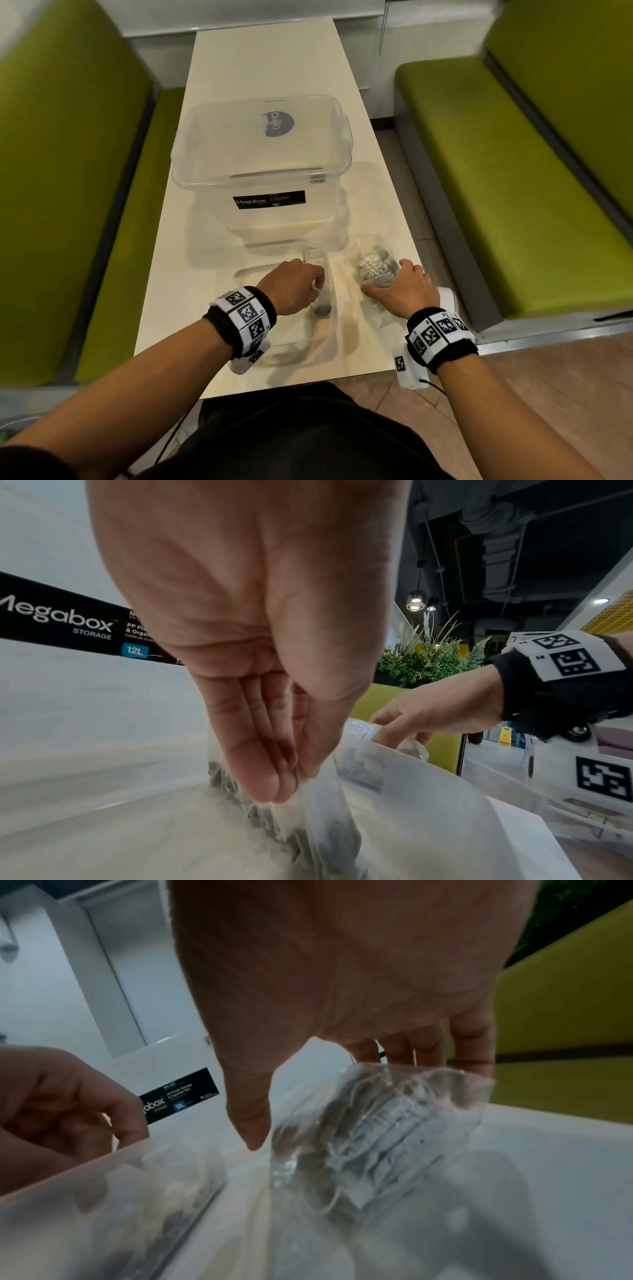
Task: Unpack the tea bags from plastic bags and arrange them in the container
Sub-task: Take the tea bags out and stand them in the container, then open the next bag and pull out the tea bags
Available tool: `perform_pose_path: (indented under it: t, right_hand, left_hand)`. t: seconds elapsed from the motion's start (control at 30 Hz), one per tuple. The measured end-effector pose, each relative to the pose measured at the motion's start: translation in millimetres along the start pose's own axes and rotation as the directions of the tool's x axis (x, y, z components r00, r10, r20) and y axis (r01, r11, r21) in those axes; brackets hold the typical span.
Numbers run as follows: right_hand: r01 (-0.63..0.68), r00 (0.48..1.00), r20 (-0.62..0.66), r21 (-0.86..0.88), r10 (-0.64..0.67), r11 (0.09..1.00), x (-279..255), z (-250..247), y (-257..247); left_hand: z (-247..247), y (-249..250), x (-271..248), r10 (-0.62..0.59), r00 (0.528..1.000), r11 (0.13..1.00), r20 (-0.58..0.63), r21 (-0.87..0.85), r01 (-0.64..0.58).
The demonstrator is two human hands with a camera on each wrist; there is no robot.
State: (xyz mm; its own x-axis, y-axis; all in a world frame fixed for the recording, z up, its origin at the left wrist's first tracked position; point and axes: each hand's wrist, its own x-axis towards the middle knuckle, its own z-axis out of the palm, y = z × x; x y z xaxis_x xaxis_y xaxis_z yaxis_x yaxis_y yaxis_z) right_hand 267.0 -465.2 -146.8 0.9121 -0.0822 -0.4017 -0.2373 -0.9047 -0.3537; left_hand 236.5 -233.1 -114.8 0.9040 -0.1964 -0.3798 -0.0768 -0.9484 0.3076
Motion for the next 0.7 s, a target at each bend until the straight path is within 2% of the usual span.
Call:
perform_pose_path:
  t: [0.2,0.37,0.5,0.6,0.7]
  right_hand:
    - [-0.051,0.995,0.093,0.059,0.045,0.997,9.7,1.5,-1.1]
    - [-0.032,0.994,0.105,0.194,0.012,0.980,11.0,-5.5,6.6]
    - [0.056,0.998,-0.003,0.309,-0.058,0.949,-2.1,-15.9,13.3]
    - [0.174,0.984,-0.103,0.423,-0.144,0.889,-13.9,-23.9,16.1]
    - [0.311,0.950,-0.163,0.521,-0.265,0.795,-26.0,-33.3,13.0]
  left_hand:
    - [-2.5,-1.9,-1.8,-0.024,0.999,1.000,-0.030,-0.002,0.024]
    - [-16.0,-5.8,-13.2,-0.067,0.994,0.992,-0.082,-0.109,0.058]
    - [-34.9,-5.6,-26.7,-0.127,0.974,0.951,-0.185,-0.301,0.067]
    - [-50.7,4.5,-39.7,-0.143,0.950,0.887,-0.277,-0.462,-0.001]
    - [-65.4,18.6,-55.0,-0.123,0.934,0.836,-0.336,-0.542,-0.085]
